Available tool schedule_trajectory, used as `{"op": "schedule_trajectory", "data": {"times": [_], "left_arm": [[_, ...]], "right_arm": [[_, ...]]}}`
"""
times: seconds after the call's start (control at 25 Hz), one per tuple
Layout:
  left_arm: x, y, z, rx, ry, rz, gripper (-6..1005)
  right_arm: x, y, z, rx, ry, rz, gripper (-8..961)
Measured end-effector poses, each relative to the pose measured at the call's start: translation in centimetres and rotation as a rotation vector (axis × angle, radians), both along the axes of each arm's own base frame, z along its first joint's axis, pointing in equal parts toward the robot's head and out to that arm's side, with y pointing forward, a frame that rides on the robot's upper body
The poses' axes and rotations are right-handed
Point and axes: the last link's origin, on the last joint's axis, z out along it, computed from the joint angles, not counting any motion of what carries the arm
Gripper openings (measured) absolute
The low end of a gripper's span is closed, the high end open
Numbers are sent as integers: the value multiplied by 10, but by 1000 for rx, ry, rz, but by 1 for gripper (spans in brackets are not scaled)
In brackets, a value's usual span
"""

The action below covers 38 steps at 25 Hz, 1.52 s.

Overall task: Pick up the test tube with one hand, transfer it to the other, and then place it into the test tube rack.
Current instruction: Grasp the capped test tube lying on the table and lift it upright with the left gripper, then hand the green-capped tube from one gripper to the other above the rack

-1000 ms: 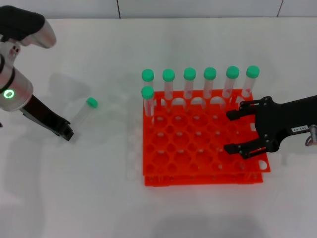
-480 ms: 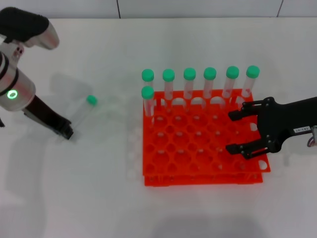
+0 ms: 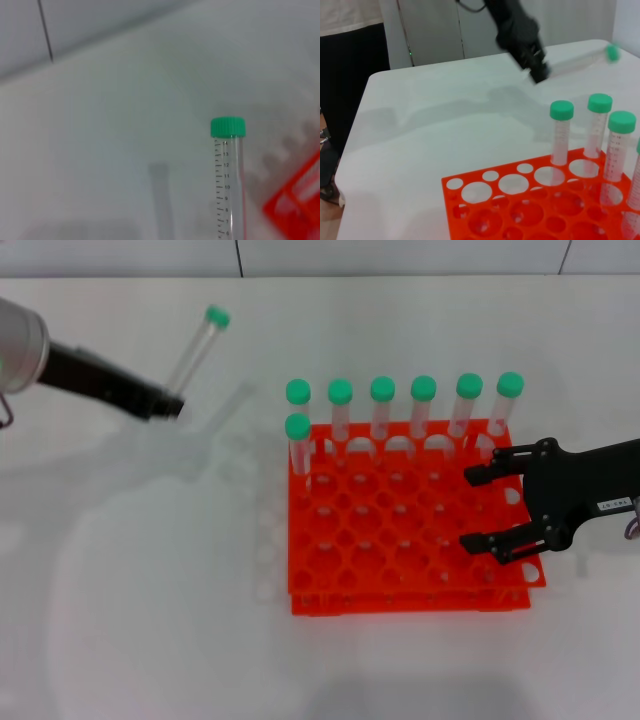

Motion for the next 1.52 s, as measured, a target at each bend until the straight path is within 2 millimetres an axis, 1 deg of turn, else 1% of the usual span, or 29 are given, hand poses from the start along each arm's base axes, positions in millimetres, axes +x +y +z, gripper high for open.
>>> {"op": "schedule_trajectory", "data": {"times": [0.08, 0.2, 0.28, 0.32, 0.52, 0.68, 0.72, 0.8, 0.84, 0.92, 1.2, 1.52], "left_arm": [[2, 1, 2, 34, -24, -57, 199], [4, -2, 0, 72, -86, -198, 200], [4, -4, -2, 89, -139, -288, 201], [7, -6, -6, 98, -204, -353, 202], [10, -9, -15, 94, -380, -465, 204], [12, -9, -22, 36, -435, -489, 205], [13, -9, -29, -40, -459, -504, 206], [14, -7, -34, -113, -475, -513, 207], [14, -7, -34, -113, -475, -513, 207], [16, -6, -35, -182, -500, -555, 208], [28, -8, -34, -268, -508, -631, 211], [29, -1, -47, -331, -449, -578, 214]], "right_arm": [[1, 0, 0, 1, 0, -2, 838], [2, -1, 0, 1, 0, -4, 838], [2, -2, 0, 0, 1, -3, 838], [2, -2, 0, -1, 1, -3, 838], [3, -3, -1, -3, 4, -7, 838], [3, -3, -1, -2, 4, -4, 838], [2, -3, -1, -2, 5, -3, 838], [2, -3, -1, -1, 9, 0, 838], [1, -3, -1, 0, 14, 2, 838], [2, -4, -1, 2, 20, 1, 838], [4, -7, 2, 11, 34, 3, 839], [4, -6, 3, 14, 33, 6, 839]]}}
